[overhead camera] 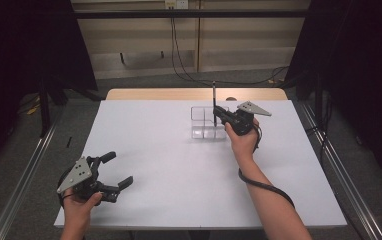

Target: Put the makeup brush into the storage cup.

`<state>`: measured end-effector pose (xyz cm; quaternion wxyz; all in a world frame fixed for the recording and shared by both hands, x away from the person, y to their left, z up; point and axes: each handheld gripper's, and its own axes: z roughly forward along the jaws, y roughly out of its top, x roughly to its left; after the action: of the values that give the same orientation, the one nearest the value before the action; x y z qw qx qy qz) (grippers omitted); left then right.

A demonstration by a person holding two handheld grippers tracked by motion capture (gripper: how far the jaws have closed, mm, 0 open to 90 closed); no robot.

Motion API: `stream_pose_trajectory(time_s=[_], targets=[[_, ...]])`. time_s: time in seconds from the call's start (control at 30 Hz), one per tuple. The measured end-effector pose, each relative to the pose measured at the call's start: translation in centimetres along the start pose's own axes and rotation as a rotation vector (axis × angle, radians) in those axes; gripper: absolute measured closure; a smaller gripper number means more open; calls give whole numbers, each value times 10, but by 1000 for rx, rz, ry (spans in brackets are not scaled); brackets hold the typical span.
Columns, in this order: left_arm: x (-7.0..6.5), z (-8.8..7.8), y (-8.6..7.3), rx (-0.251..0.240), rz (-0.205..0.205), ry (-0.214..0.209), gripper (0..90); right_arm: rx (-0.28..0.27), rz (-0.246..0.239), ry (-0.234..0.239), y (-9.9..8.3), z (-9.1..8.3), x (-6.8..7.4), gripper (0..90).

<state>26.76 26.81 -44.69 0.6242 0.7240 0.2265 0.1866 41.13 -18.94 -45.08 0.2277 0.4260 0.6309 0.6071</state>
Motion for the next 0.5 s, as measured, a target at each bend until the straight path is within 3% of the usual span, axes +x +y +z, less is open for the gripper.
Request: stream_pose_trajectory(time_s=[0.5], targets=[[0,0,0,1,1,2,0,7,1,-4,-2,-4,0,843]])
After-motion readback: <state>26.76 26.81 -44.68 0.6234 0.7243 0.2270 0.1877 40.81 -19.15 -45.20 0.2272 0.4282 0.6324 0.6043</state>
